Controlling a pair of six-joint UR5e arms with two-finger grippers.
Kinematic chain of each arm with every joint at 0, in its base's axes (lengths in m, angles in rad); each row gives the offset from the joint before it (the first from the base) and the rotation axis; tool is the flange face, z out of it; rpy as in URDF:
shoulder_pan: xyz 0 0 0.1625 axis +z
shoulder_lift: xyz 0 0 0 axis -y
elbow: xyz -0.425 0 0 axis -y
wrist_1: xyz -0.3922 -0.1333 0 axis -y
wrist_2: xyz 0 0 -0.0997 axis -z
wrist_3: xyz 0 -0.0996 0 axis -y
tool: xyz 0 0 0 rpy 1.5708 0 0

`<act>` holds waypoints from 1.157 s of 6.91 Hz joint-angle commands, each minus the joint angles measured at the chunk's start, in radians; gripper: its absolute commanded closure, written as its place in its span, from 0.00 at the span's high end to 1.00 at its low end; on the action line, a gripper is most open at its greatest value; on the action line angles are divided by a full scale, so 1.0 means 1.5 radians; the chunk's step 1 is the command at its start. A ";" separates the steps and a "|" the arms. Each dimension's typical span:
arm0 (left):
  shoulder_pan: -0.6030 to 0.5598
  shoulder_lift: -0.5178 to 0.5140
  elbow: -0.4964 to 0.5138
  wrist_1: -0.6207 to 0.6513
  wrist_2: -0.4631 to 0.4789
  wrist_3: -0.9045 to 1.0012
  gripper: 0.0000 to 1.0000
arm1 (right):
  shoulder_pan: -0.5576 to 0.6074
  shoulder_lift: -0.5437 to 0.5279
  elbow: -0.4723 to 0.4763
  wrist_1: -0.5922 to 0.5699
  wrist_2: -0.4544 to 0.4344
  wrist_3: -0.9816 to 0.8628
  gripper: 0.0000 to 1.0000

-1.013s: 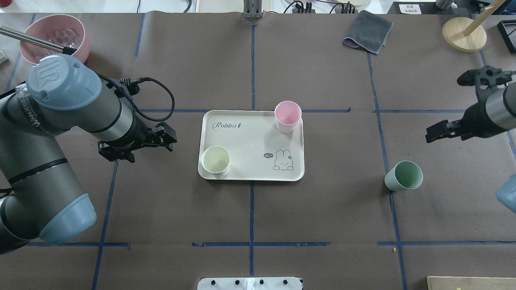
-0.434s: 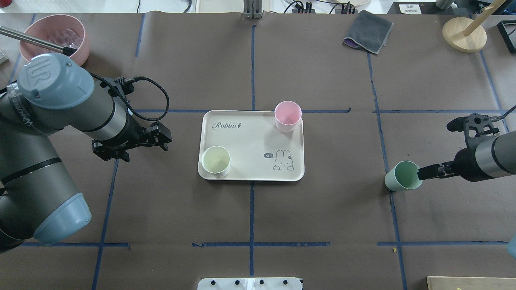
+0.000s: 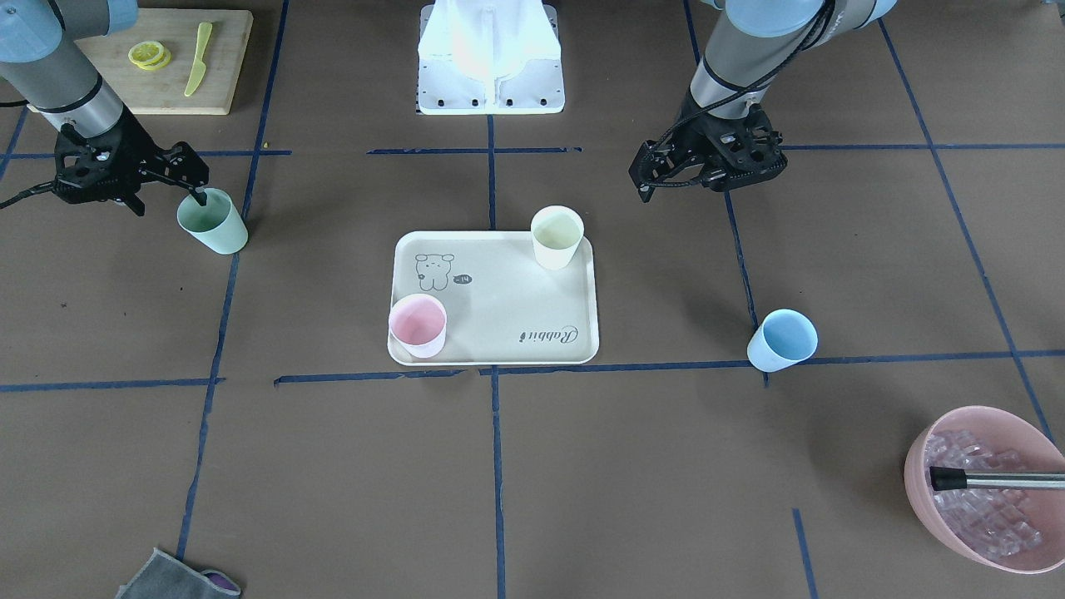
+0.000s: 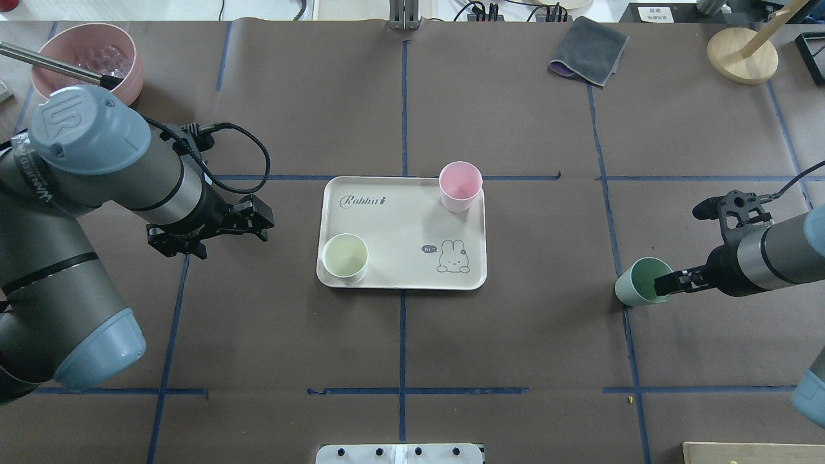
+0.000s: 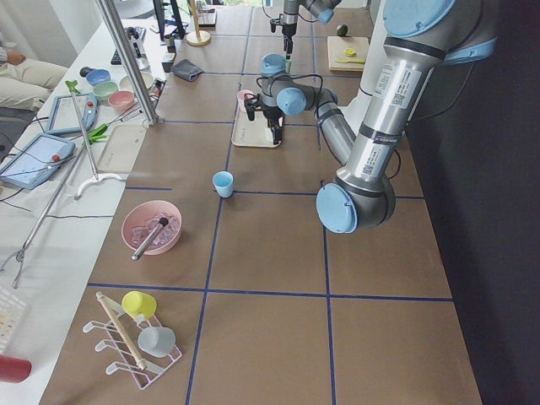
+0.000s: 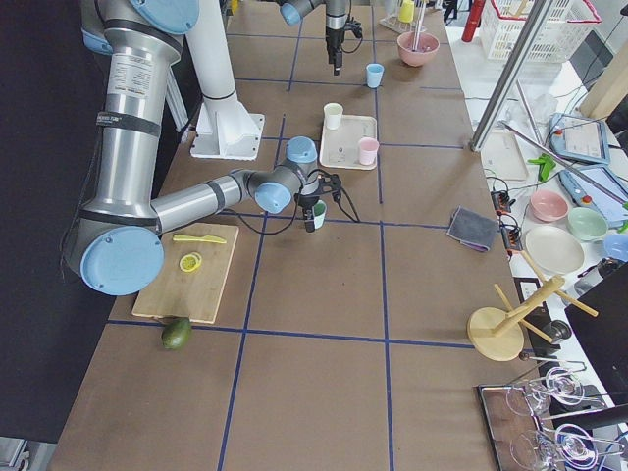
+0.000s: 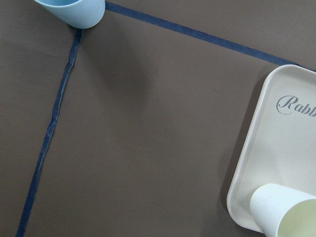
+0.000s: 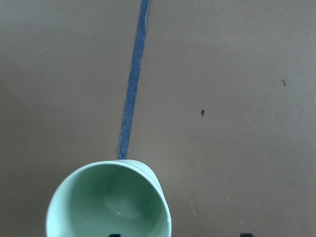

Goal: Place all cups on tray

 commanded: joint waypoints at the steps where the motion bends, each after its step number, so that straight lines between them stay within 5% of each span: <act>1: 0.000 0.000 0.000 -0.001 0.000 0.000 1.00 | -0.003 0.020 -0.011 -0.001 0.001 0.000 0.19; 2: 0.000 0.000 0.000 -0.001 0.000 0.000 1.00 | -0.003 0.030 -0.011 -0.003 0.004 0.000 0.08; 6: 0.000 0.000 0.001 -0.001 0.000 0.000 1.00 | -0.003 0.104 -0.013 -0.012 0.037 0.029 0.01; 8: 0.001 0.000 0.003 -0.001 0.001 0.000 1.00 | -0.046 0.285 -0.014 -0.183 0.027 0.174 0.01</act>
